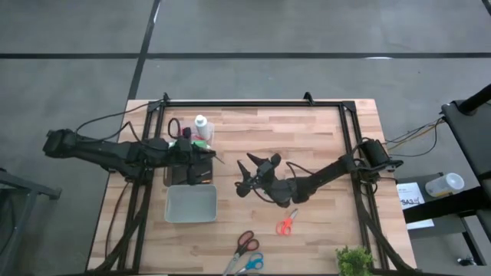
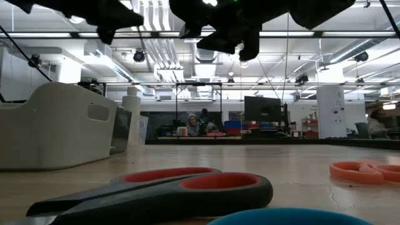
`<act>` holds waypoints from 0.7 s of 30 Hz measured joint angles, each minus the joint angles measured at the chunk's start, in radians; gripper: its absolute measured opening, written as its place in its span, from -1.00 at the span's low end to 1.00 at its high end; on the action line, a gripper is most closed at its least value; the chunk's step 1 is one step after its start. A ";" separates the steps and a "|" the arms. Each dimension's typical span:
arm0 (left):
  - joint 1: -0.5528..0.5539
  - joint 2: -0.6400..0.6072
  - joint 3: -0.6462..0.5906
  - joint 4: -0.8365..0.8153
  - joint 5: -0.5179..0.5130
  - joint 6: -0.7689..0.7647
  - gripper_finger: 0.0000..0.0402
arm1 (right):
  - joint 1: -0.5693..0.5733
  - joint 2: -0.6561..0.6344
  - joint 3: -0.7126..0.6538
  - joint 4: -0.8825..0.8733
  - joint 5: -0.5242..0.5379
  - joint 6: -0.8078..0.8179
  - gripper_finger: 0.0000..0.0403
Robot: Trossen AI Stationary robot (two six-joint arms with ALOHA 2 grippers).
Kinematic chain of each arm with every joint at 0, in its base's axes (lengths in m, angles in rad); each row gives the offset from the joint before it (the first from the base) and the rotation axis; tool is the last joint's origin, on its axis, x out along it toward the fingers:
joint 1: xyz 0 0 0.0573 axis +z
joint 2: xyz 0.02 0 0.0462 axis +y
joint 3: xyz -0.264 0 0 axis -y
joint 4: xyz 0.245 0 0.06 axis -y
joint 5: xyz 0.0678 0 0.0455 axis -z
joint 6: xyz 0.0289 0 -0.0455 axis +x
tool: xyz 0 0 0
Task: Pick & Place Paint Supplies
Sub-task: Put the orange paint brush into the black bin
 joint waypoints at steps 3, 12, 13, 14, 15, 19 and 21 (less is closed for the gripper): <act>0.000 -0.051 0.000 -0.132 0.000 -0.101 -0.93 | 0.000 0.000 0.000 -0.001 0.000 -0.007 0.02; 0.000 -0.179 0.079 -0.664 0.005 -0.368 -0.93 | -0.013 0.000 0.000 -0.098 -0.001 -0.004 0.02; 0.000 -0.179 0.100 -0.723 0.006 -0.380 -0.93 | -0.015 0.000 -0.001 -0.110 -0.001 -0.004 0.02; 0.000 -0.176 0.119 -0.775 0.010 -0.389 -0.93 | -0.018 0.000 -0.001 -0.116 -0.002 -0.004 0.02; 0.000 -0.169 0.137 -0.819 0.016 -0.391 -0.93 | -0.021 0.000 -0.001 -0.126 -0.004 -0.004 0.02; 0.000 -0.108 0.207 -0.923 0.117 -0.391 -0.93 | -0.036 0.000 -0.001 -0.135 -0.005 -0.004 0.02; -0.001 -0.049 0.244 -0.981 0.161 -0.391 -0.93 | -0.045 0.000 -0.001 -0.134 -0.005 -0.004 0.02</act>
